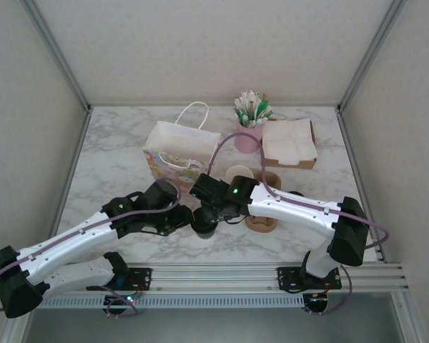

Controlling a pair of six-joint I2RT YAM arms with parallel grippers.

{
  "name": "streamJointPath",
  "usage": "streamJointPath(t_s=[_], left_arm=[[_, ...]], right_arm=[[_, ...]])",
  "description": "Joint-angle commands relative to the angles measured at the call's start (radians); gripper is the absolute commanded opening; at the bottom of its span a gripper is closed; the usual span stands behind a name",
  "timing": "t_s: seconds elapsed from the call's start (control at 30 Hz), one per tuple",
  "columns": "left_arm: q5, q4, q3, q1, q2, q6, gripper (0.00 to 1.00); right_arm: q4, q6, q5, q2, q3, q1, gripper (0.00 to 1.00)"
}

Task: Pack the takeout coffee

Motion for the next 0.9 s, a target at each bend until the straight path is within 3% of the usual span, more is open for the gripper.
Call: streamJointPath(t_s=[0.0, 0.87], left_arm=[[0.003, 0.012, 0.030, -0.008, 0.015, -0.013, 0.32], [0.013, 0.041, 0.012, -0.002, 0.121, 0.018, 0.25]], right_arm=[[-0.003, -0.016, 0.049, 0.003, 0.023, 0.009, 0.27], [0.038, -0.013, -0.013, 0.043, -0.069, -0.010, 0.14]])
